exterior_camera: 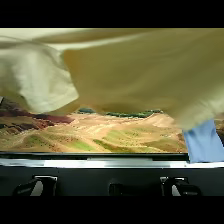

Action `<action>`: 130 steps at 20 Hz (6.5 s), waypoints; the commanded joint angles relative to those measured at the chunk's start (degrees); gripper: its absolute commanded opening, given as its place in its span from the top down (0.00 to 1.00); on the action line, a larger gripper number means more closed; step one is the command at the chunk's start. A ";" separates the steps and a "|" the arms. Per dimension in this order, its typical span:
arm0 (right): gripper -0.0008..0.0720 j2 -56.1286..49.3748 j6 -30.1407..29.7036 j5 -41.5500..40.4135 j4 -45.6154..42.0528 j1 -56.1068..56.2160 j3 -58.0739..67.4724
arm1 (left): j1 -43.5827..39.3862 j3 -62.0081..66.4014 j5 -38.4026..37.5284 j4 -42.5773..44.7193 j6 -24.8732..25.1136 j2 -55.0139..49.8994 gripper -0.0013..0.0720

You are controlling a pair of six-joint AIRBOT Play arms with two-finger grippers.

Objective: Fold the clothes and pants, and hang the long-sleeved shirts on hangers.

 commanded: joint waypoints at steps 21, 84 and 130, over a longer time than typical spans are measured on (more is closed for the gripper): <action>0.82 -71.58 13.70 -2.23 19.10 9.22 -0.04 | -8.94 -5.60 8.15 4.35 5.97 -64.30 0.66; 0.95 -36.85 -30.82 23.82 23.30 -22.84 -55.39 | 12.63 -62.34 0.00 -3.30 25.70 -29.24 0.53; 0.95 -47.95 6.80 32.50 -3.17 0.96 16.06 | -6.88 6.54 -16.06 17.81 7.63 -43.91 0.95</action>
